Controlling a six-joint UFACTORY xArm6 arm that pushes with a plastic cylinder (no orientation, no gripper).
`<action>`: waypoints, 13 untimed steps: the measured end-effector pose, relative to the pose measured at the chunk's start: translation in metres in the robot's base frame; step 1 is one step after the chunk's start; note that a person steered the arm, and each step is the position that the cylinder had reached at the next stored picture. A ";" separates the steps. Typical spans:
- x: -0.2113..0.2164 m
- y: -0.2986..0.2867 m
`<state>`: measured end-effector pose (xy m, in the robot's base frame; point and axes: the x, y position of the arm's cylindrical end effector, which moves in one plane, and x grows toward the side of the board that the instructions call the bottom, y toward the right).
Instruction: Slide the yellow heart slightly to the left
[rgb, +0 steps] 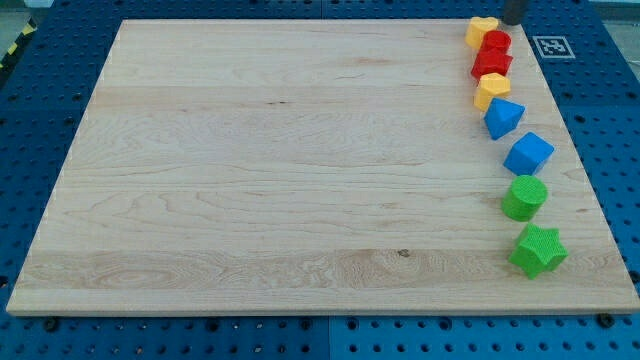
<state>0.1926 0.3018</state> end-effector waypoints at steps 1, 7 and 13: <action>0.015 0.012; 0.039 -0.021; 0.052 0.002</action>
<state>0.2451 0.3042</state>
